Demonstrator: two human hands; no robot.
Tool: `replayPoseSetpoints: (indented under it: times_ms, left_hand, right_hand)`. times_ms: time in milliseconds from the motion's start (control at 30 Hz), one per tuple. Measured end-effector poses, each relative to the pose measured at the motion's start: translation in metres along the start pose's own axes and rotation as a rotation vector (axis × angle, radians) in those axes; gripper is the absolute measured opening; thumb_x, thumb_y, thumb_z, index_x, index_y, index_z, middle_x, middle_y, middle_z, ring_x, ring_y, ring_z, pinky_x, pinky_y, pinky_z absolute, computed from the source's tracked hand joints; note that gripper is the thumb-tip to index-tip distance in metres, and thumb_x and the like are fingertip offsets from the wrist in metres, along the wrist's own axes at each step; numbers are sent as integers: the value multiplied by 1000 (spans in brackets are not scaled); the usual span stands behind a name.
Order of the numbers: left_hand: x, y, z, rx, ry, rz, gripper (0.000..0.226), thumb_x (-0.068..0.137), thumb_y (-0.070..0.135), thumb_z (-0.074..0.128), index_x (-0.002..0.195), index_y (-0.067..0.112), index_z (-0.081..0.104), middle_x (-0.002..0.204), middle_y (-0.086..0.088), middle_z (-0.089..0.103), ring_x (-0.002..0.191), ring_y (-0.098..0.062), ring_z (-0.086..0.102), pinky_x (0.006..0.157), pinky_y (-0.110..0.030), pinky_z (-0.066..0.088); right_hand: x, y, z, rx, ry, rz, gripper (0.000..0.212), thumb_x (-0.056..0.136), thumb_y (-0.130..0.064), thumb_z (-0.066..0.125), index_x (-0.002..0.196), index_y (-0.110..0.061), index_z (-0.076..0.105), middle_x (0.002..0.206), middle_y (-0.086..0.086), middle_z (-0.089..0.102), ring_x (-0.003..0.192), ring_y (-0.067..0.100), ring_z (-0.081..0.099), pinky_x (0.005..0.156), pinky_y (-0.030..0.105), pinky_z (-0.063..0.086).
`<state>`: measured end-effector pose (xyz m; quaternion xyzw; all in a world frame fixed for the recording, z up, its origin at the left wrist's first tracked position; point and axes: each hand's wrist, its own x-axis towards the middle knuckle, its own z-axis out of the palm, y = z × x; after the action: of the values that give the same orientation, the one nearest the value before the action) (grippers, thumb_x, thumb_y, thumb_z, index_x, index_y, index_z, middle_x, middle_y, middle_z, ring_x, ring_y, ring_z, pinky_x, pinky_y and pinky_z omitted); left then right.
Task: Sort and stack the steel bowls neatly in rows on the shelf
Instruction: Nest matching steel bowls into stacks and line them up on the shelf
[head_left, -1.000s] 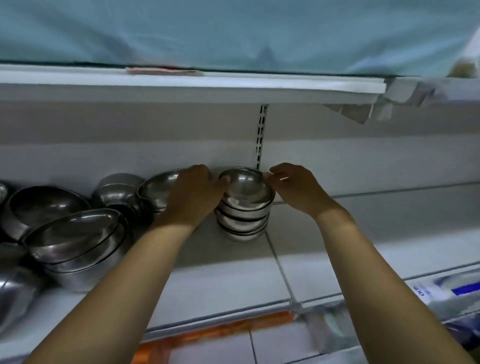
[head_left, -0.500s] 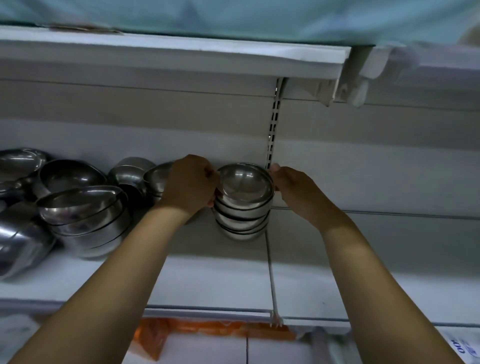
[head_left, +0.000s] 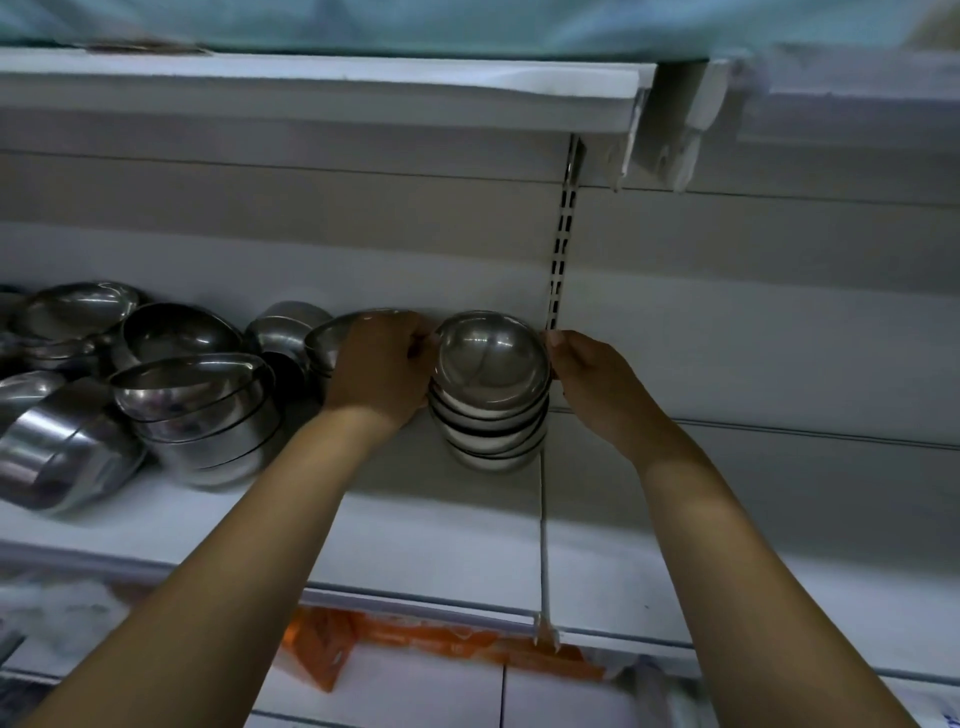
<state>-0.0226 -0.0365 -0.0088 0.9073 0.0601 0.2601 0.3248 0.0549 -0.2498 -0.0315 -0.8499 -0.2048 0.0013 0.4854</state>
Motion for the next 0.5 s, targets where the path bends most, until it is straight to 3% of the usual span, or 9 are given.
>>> replayPoseSetpoints:
  times_ms: [100, 167, 267, 333, 400, 467, 500]
  left_hand:
    - [-2, 2, 1, 27, 46, 30, 28, 94, 14, 54, 66, 11, 53, 65, -11, 63, 66, -34, 64, 68, -45, 54]
    - [-1, 2, 1, 70, 86, 46, 27, 96, 9, 56, 69, 8, 57, 65, -10, 62, 68, -33, 60, 66, -41, 47]
    - [-1, 0, 2, 67, 119, 35, 22, 99, 12, 56, 84, 4, 69, 69, -10, 70, 68, -27, 64, 69, -37, 51]
    - [-3, 0, -1, 31, 142, -2, 20, 101, 15, 55, 89, 7, 70, 72, -6, 71, 66, -19, 64, 68, -20, 50]
    - [-6, 0, -7, 4, 181, -21, 18, 101, 15, 55, 92, 10, 70, 77, -2, 69, 64, -14, 59, 61, -3, 40]
    - [-10, -3, -14, -30, 221, -35, 18, 100, 15, 56, 91, 11, 71, 75, 0, 69, 62, -13, 62, 62, -8, 46]
    - [-13, -4, -19, -66, 236, -45, 18, 100, 15, 57, 90, 11, 72, 71, 0, 69, 60, -14, 65, 65, -19, 53]
  right_hand:
    - [0, 2, 2, 23, 42, 0, 63, 106, -52, 31, 109, 0, 66, 104, 20, 71, 100, 30, 66, 91, 41, 52]
    - [-1, 1, 2, 39, 43, -4, 71, 105, -57, 31, 109, 7, 62, 106, 26, 69, 101, 36, 65, 93, 46, 52]
    - [-3, -3, 0, 71, 14, 23, 80, 102, -64, 28, 117, 9, 58, 115, 28, 66, 108, 37, 63, 97, 50, 50]
    - [-3, -4, -1, 71, 22, 26, 79, 103, -62, 26, 119, 8, 59, 116, 27, 66, 109, 35, 63, 95, 44, 52]
    - [-3, -4, -2, 69, 44, 12, 72, 105, -57, 28, 108, 7, 62, 103, 21, 69, 98, 27, 66, 79, 29, 50]
    - [-6, -6, -2, 66, 62, -5, 62, 106, -52, 32, 88, 1, 58, 79, 8, 62, 74, 16, 59, 67, 25, 40]
    - [-6, -6, -2, 62, 64, -13, 57, 106, -50, 34, 83, -3, 55, 74, 2, 57, 70, 11, 54, 67, 23, 38]
